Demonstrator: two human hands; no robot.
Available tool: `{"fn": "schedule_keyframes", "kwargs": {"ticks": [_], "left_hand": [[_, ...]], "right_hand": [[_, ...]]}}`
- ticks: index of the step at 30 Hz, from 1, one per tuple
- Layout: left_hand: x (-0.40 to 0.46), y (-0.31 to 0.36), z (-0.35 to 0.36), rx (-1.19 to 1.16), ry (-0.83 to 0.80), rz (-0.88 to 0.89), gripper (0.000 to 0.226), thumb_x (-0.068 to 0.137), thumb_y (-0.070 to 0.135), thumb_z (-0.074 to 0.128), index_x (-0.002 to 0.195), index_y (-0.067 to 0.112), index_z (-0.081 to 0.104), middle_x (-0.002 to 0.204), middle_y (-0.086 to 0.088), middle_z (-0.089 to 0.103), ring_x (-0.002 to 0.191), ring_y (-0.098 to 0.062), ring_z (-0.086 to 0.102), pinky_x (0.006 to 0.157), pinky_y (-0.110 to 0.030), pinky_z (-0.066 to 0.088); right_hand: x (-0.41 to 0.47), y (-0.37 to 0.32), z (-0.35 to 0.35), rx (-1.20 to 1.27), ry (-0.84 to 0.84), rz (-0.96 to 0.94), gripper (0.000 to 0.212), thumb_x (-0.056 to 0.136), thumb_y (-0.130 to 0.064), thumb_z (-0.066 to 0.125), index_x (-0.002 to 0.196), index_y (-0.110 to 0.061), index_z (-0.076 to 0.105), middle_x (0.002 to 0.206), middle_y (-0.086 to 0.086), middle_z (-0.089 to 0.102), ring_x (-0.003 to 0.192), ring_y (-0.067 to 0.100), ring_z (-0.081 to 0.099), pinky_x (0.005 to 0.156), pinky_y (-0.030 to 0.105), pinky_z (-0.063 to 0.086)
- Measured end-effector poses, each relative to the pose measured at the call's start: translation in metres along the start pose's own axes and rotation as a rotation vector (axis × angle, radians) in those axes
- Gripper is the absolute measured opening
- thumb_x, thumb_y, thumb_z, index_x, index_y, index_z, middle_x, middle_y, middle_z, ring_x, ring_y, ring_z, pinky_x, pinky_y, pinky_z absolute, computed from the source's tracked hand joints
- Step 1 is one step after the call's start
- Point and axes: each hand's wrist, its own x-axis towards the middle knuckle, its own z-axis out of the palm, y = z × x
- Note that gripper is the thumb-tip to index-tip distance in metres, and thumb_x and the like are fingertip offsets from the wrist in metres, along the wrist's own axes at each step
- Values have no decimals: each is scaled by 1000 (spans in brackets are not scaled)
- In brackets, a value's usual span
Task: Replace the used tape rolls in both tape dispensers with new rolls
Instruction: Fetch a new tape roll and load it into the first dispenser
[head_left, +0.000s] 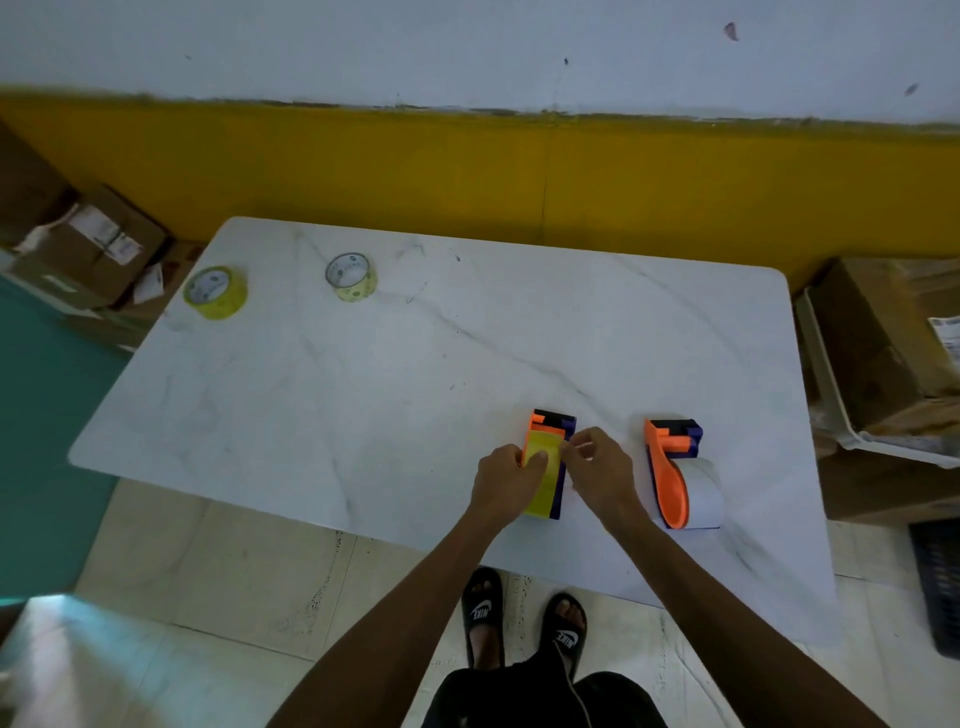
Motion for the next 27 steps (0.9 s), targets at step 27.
{"fn": "schedule_keyframes", "kwargs": {"ticks": [27], "left_hand": [[10, 4, -4, 189, -51, 3, 50, 79, 71, 55, 73, 21, 47, 72, 5, 50, 72, -17, 52, 66, -30, 39]], "right_hand": [[113, -15, 23, -708, -323, -125, 24, 79, -20, 63, 78, 2, 72, 78, 15, 71, 70, 25, 64, 61, 33, 51]]}}
